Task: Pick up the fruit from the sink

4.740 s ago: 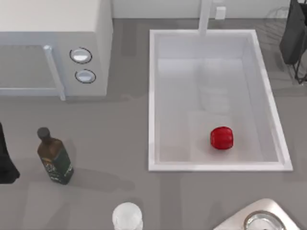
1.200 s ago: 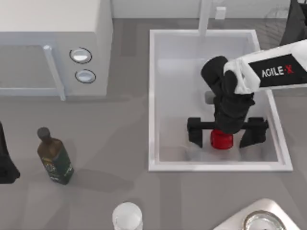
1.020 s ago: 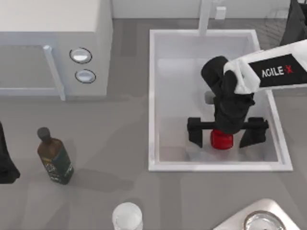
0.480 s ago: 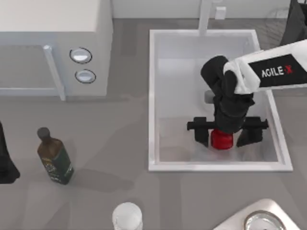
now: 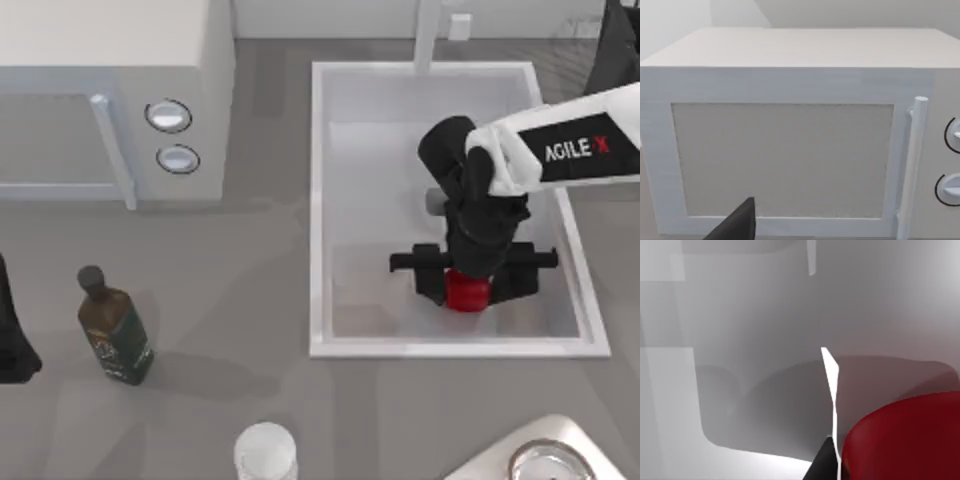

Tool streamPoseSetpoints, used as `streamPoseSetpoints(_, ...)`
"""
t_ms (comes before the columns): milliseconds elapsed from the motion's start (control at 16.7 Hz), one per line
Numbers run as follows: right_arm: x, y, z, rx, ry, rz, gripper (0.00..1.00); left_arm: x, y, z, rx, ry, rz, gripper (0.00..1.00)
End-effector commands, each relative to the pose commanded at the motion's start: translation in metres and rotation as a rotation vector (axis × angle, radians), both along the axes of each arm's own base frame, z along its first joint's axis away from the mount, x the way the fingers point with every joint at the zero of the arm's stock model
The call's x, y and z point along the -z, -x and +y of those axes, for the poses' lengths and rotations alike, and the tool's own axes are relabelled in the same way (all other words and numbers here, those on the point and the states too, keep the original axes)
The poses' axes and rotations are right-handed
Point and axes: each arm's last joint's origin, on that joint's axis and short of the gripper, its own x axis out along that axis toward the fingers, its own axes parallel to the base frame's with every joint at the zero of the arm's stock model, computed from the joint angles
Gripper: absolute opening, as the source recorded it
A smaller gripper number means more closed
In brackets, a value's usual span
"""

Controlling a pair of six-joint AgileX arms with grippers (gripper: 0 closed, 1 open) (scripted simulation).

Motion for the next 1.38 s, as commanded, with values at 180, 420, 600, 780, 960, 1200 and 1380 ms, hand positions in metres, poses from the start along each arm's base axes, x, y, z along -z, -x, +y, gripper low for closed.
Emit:
streamPoseSetpoints(180, 0.0, 0.0, 0.0, 0.0, 0.0, 0.0, 0.0, 0.0, 0.0, 0.0, 0.0, 0.0, 0.0, 1.0)
streamPoseSetpoints(420, -0.029, -0.007, 0.001, -0.005, 0.0, -0.047, 0.0, 0.0, 0.0, 0.0, 0.0, 0.0, 0.0, 1.0)
streamPoseSetpoints(600, -0.055, -0.018, 0.007, -0.005, -0.003, -0.054, 0.0, 0.0, 0.0, 0.0, 0.0, 0.0, 0.0, 1.0)
streamPoseSetpoints(780, -0.103, -0.029, 0.013, -0.005, 0.001, -0.045, 0.0, 0.0, 0.0, 0.0, 0.0, 0.0, 0.0, 1.0)
streamPoseSetpoints(960, -0.165, -0.028, 0.013, -0.005, 0.013, -0.016, 0.0, 0.0, 0.0, 0.0, 0.0, 0.0, 0.0, 1.0)
streamPoseSetpoints(1200, -0.242, -0.015, 0.006, -0.005, 0.011, -0.022, 0.0, 0.0, 0.0, 0.0, 0.0, 0.0, 0.0, 1.0)
streamPoseSetpoints(1380, -0.274, -0.006, 0.001, -0.005, 0.001, -0.044, 0.0, 0.0, 0.0, 0.0, 0.0, 0.0, 0.0, 1.0)
